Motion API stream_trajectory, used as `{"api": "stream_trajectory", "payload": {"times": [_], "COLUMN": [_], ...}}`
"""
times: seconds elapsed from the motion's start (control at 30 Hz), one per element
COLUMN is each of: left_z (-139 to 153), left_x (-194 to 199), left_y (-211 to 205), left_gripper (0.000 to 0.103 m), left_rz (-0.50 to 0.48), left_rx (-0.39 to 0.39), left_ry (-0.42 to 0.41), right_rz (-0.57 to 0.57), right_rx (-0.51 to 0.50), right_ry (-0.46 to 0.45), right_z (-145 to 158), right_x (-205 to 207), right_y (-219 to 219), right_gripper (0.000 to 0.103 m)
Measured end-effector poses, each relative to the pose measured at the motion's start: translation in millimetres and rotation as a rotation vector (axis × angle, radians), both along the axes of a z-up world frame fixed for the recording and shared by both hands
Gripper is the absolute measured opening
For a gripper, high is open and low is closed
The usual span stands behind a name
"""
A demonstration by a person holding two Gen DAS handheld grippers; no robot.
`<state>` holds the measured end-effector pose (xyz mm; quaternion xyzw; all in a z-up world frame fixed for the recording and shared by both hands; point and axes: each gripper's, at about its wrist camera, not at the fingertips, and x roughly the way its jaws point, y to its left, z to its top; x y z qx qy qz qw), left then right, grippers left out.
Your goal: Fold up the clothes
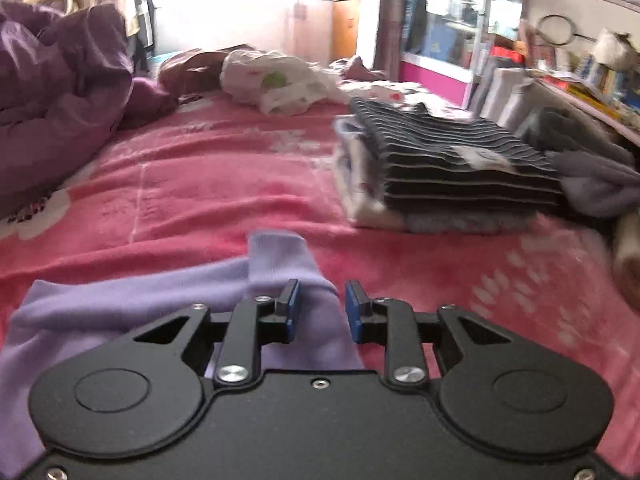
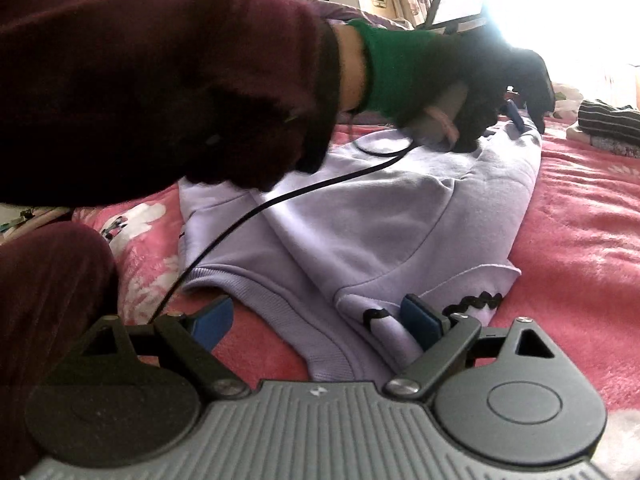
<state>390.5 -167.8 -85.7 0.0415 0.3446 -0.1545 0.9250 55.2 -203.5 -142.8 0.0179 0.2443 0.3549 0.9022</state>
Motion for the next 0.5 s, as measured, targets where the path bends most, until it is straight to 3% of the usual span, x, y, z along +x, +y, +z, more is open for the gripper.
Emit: {"api": "stream_trajectory", "payload": {"times": [0.13, 0.3, 0.5], "left_z": [-9.1, -9.6, 37.2], "left_x": [23.8, 29.6, -9.8], "left_y": [13.8, 11.9, 34.5], "left_gripper": [0.025, 0.024, 0.024], "left_rz": [0.062, 0.068, 0.086], "left_rx": [-0.102, -0.072, -0.130], "left_ry": [0.103, 0.099, -0.016], "right_rz": [-0.003, 0.001, 0.012], "right_rx": [0.004, -0.002, -0.028], "right_ry": [0.003, 0.001, -0.008], "right_z": [-0.1, -2.8, -1.9], "right_x": [-0.8, -1.2, -3.0], "right_y": [-3.4, -2.7, 1.4], "right_gripper": [0.091, 0.091, 0.095]}}
